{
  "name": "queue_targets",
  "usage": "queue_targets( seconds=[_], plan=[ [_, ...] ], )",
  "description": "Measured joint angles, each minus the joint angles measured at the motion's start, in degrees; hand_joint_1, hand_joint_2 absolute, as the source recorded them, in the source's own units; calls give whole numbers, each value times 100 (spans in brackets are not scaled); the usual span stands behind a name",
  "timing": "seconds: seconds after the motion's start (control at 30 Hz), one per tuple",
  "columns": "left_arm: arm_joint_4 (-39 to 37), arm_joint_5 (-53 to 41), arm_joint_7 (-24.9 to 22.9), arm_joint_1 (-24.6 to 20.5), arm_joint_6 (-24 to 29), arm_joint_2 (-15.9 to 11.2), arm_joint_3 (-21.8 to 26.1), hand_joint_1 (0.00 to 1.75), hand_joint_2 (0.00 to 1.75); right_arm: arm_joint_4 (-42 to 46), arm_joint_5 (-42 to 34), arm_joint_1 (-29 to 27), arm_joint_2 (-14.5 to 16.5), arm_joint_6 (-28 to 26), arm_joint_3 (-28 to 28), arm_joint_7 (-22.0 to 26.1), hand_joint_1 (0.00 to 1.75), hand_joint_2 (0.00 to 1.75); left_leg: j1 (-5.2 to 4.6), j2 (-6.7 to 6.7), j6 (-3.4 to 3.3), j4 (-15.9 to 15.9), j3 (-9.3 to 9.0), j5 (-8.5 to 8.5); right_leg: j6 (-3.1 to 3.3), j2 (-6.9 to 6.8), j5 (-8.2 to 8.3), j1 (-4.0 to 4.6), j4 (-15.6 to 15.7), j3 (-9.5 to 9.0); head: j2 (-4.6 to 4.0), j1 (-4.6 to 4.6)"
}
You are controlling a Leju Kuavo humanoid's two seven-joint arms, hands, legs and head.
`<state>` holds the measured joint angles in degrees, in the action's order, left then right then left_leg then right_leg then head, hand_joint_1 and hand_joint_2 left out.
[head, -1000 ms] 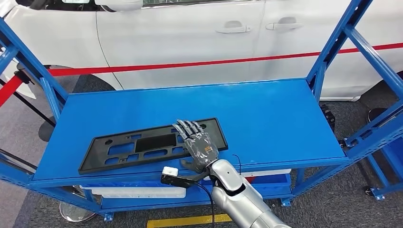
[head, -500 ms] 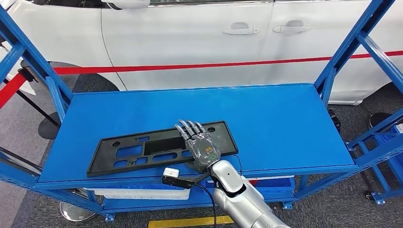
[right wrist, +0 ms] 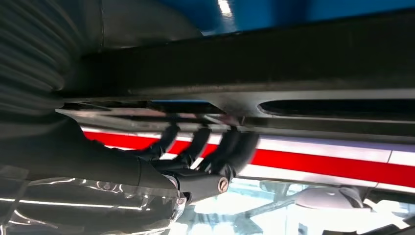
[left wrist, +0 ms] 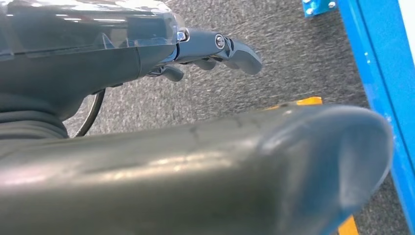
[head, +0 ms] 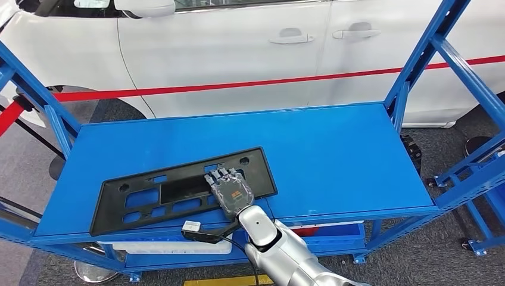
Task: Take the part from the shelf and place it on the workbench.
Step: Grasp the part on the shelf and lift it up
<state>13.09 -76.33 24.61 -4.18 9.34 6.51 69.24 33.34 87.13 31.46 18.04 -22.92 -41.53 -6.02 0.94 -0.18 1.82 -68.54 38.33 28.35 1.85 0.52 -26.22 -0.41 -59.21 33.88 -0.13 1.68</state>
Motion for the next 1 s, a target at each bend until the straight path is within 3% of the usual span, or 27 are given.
queue_targets(
  seconds=[0.07,0.1,0.17,0.23,0.3,0.37,0.4,0.43,0.47,0.53,0.6,0.7,0.77,0.8,0.9,0.93,0.97,1.0],
  plan=[
    [0,2,-3,-10,3,-4,0,0,0,-118,37,68,65,2,-45,-4,175,175,-32,7,-75,750,-362,-261,-25,19,-20,17,0,-33,1,-3],
    [0,3,-7,-15,4,-5,-1,0,0,-161,53,94,91,0,-67,-8,175,175,-54,10,-106,967,-466,-305,-49,27,-28,18,0,-40,1,-4],
    [0,3,-16,-18,6,-4,-1,0,0,-230,73,134,131,-6,-96,-14,175,175,-85,13,-147,1061,-510,-297,-112,36,-31,10,22,-58,0,-4],
    [0,3,-27,-14,6,2,-1,0,0,-282,78,164,158,-13,-103,-16,175,175,-52,23,-206,1141,-574,-340,-175,26,-73,11,-7,-78,0,-9],
    [0,4,-37,-16,8,7,-2,0,0,-341,78,175,167,-29,-113,-17,175,175,-13,44,-265,1223,-630,-392,-225,10,-322,12,-386,82,1,-14],
    [-1,6,-47,-14,10,7,-1,0,0,-407,86,172,165,-60,-133,-20,175,175,-17,62,-287,1233,-631,-398,-264,2,-679,-7,-1112,447,2,-14],
    [-1,7,-52,-12,10,8,0,0,0,-435,98,170,164,-79,-145,-25,175,175,-17,68,-286,1231,-630,-395,-282,-3,-766,-20,-1393,593,2,-14],
    [-2,8,-55,-11,10,11,0,0,0,-462,112,168,163,-106,-157,-33,175,175,-16,70,-282,1227,-631,-390,-297,-11,-745,-34,-1498,656,2,-14],
    [-3,10,-56,-10,10,19,0,0,0,-480,123,167,163,-152,-167,-40,175,175,-12,65,-272,1218,-635,-382,-308,-20,-612,-51,-1368,600,1,-15],
    [-4,27,-57,-8,13,38,1,0,0,-493,85,163,163,-299,-179,-27,175,175,-3,45,-230,1176,-637,-351,-306,-39,-228,-81,-621,241,1,-16],
    [-6,62,-52,-9,19,49,2,0,0,-479,-28,147,161,-482,-177,61,175,175,-16,19,-158,1119,-624,-312,-261,-36,-31,-72,-56,-25,2,-11],
    [-7,122,-42,-6,33,55,7,0,0,-309,-301,78,143,-687,-116,297,175,175,-2,7,-48,1115,-625,-297,-151,-21,-12,-35,33,-60,2,-7],
    [-7,161,-34,1,45,57,14,0,0,-19,-594,-18,121,-768,-12,492,175,175,20,9,10,960,-568,-175,-79,-33,13,-48,64,-70,1,-3],
    [-7,178,-32,5,51,57,17,0,0,155,-753,-77,109,-788,43,578,175,175,26,10,33,731,-468,-27,-51,-40,23,-57,77,-70,1,-1],
    [-8,239,-21,29,68,60,42,0,0,830,-1243,-357,17,-811,184,819,175,175,33,13,75,-376,36,496,-23,-51,24,-42,70,-42,2,2],
    [-8,259,-14,44,77,62,53,0,0,1096,-1395,-481,-29,-809,219,885,175,175,33,13,78,-552,120,517,-22,-49,21,-36,63,-37,2,2],
    [-9,281,-7,58,90,65,65,0,0,1385,-1547,-595,-80,-805,247,939,175,175,33,13,72,-488,92,416,-25,-44,17,-34,56,-36,2,2],
    [-9,296,-2,67,103,65,77,0,0,1658,-1675,-694,-125,-800,269,973,175,175,33,14,60,-196,-43,220,-31,-37,10,-34,50,-43,2,3]
  ],
)
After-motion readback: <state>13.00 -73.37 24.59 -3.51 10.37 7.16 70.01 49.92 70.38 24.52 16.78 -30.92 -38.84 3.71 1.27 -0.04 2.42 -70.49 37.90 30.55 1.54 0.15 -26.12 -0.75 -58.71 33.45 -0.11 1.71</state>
